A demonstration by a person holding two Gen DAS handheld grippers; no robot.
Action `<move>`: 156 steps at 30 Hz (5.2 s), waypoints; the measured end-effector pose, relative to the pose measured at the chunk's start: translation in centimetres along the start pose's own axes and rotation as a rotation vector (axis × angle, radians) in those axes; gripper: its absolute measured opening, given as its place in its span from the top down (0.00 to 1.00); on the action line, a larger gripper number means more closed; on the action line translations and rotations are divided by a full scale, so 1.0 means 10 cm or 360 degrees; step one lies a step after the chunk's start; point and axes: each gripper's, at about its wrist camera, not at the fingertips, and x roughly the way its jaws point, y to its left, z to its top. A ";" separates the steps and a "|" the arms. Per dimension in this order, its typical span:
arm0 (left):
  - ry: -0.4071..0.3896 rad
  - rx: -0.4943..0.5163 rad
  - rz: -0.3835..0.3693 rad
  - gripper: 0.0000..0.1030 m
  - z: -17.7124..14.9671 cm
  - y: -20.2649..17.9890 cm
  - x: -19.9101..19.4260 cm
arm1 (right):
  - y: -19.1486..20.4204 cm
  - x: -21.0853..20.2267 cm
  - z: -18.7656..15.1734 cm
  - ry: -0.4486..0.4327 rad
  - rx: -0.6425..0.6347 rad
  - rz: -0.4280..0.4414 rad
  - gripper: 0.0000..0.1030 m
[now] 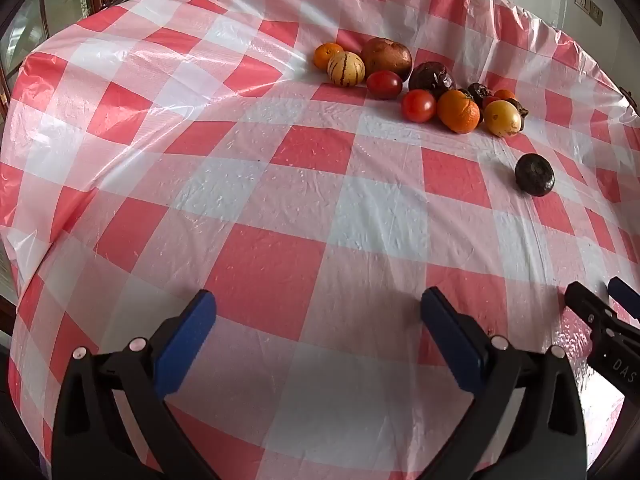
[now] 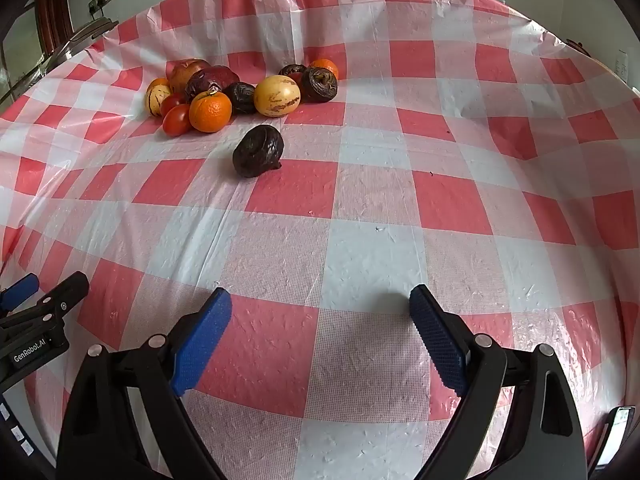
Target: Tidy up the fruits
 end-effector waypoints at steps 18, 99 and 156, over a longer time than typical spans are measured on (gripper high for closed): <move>-0.0003 0.0000 0.0000 0.01 0.00 0.00 0.00 | 0.00 0.00 -0.01 -0.0002 0.0000 0.0000 0.15; -0.0003 -0.0004 0.0004 0.01 0.00 0.01 0.00 | 0.00 0.00 0.00 -0.0001 0.0003 -0.0003 0.15; 0.0025 -0.0008 -0.0011 0.01 0.01 0.03 -0.01 | 0.40 0.59 0.96 -0.0038 -0.0116 0.0158 0.61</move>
